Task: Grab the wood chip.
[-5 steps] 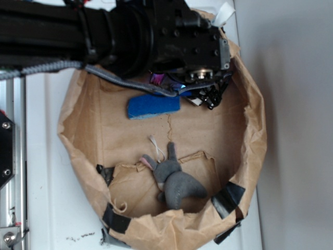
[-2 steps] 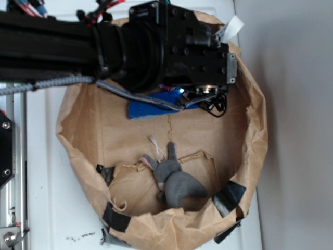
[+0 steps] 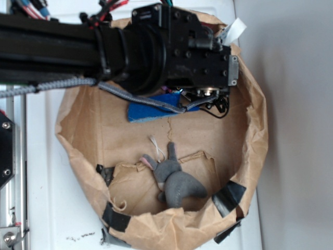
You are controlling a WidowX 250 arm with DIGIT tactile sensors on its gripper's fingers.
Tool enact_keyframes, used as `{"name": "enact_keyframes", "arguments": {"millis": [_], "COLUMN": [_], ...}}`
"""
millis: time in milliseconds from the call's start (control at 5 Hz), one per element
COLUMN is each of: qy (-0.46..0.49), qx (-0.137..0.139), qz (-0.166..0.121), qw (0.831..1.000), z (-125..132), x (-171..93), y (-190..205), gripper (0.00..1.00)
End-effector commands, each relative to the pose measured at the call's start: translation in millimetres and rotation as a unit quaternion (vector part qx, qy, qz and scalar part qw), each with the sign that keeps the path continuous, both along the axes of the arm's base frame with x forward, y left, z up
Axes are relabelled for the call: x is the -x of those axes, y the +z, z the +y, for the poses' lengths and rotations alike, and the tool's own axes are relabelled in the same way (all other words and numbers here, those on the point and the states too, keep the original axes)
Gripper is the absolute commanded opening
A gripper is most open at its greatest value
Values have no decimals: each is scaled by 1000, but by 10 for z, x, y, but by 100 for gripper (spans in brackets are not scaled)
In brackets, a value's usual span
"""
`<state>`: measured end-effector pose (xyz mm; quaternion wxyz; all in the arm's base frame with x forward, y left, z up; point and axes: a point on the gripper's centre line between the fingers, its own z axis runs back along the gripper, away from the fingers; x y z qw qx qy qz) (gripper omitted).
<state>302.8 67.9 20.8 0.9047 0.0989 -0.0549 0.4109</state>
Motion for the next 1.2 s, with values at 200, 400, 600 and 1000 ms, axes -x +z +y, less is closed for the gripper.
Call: {"name": "enact_keyframes", "arguments": {"millis": [200, 400, 600, 1000], "qy": [-45, -63, -128, -310], "qx": [89, 68, 84, 8], "qz": [-72, -64, -59, -108], "qw": [992, 994, 986, 945], "z": [-12, -102, -188, -420], "x": [55, 176, 308, 582], "y": [827, 1290, 1534, 1657], "gripper": [0, 0, 0, 0]}}
